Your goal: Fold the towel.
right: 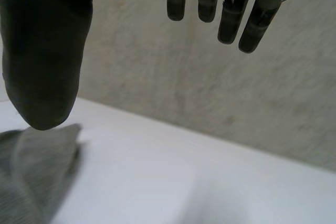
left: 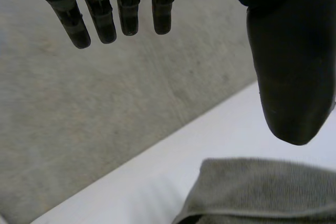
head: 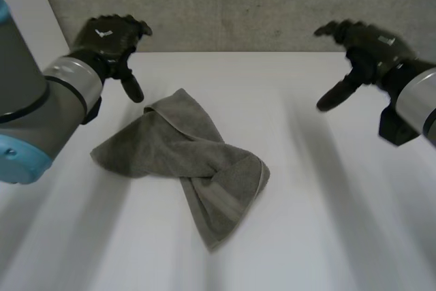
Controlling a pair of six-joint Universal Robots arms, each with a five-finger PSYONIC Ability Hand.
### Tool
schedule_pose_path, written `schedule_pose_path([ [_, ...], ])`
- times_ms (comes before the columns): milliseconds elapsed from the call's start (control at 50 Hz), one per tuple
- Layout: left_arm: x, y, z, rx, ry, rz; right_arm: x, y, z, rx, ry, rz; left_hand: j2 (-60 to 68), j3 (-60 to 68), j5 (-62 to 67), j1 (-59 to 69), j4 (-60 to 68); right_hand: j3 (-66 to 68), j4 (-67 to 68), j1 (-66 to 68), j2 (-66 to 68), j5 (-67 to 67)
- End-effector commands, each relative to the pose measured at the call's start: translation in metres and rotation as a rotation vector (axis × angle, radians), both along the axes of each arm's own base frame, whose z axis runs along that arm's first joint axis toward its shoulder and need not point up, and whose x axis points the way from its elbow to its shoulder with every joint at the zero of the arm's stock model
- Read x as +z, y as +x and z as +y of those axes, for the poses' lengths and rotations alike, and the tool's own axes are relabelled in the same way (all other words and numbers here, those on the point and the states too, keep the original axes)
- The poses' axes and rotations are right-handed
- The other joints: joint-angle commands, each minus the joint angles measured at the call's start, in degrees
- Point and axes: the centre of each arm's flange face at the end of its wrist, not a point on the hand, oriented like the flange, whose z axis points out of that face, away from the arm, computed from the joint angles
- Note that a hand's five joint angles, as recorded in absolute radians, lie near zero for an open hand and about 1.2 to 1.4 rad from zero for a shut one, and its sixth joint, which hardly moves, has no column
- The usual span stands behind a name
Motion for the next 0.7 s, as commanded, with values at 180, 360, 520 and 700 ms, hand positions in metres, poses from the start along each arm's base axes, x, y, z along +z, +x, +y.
schedule_pose_path([
  [180,-0.103,-0.032,-0.065,-0.216,-0.029,-0.153,-0.112,0.057,0.011,0.175,0.240,0.043,-0.27,-3.30,0.97,-1.91,-3.76,-3.01,-4.35,-3.15,-4.07,-3.50],
  [360,-0.141,-0.043,-0.084,-0.285,-0.043,-0.242,-0.146,0.078,0.013,0.190,0.249,0.078,4.28,-3.30,5.51,2.63,-3.76,-3.01,-4.35,-3.15,-4.07,-3.50],
  [520,-0.163,-0.049,-0.098,-0.297,-0.042,-0.255,-0.162,0.080,0.003,0.126,0.259,0.107,9.83,-3.30,11.06,8.19,-3.76,-3.01,-4.35,-3.15,-4.07,-3.50],
  [700,-0.169,-0.050,-0.094,-0.328,0.001,-0.280,-0.179,0.083,-0.004,0.119,0.291,0.121,17.86,-3.30,19.09,16.21,-3.76,-3.01,-4.35,1.14,0.22,0.79],
])
